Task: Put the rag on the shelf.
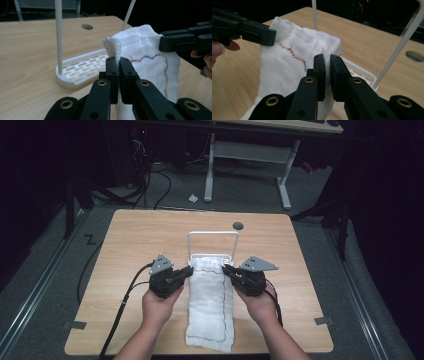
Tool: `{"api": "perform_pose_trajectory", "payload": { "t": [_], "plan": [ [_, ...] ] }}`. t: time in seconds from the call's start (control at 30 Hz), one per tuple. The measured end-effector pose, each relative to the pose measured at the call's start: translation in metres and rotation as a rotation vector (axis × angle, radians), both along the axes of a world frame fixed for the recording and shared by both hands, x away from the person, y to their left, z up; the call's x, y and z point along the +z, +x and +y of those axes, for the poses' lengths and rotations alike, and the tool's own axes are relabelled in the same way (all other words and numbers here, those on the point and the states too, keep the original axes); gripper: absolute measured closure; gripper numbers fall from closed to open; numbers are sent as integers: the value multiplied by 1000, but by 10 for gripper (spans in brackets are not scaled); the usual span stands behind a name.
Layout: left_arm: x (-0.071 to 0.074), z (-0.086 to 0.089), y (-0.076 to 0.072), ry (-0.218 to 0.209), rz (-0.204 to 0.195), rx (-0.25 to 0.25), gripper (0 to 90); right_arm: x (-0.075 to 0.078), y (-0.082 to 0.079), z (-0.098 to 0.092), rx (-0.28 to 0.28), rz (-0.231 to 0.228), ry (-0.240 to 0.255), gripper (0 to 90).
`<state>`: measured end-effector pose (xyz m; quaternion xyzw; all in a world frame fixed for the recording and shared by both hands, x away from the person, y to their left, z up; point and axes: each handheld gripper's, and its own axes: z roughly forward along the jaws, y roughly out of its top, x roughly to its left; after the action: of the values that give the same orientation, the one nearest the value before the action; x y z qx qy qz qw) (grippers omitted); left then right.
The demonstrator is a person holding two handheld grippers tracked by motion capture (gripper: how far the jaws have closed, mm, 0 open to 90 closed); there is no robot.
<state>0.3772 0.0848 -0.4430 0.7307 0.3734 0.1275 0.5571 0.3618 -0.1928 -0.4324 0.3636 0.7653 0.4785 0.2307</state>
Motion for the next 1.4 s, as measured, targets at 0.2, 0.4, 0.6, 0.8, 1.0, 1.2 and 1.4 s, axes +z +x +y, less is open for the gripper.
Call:
{"api": "perform_pose_trajectory", "payload": {
  "t": [0.2, 0.4, 0.6, 0.8, 1.0, 1.2, 1.4],
  "plan": [
    [21, 3, 2, -11, -49, 12, 867, 20, 2, 3, -4, -48, 13, 840],
    [38, 5, 1, -34, -90, 19, 867, 37, 3, 4, -5, -95, 37, 839],
    [50, 5, 1, -39, -122, 23, 867, 53, 2, 4, -7, -133, 54, 839],
    [63, 5, 2, -54, -155, 24, 868, 66, 2, 4, -6, -159, 62, 840],
    [80, 4, 4, -64, -198, 21, 868, 82, 0, 1, -10, -199, 79, 840],
    [97, 2, 5, -66, -241, 24, 868, 96, 1, 0, -17, -226, 86, 840],
    [114, -2, 4, -56, -286, 13, 868, 112, -1, -3, -19, -263, 85, 840]
  ]
}}
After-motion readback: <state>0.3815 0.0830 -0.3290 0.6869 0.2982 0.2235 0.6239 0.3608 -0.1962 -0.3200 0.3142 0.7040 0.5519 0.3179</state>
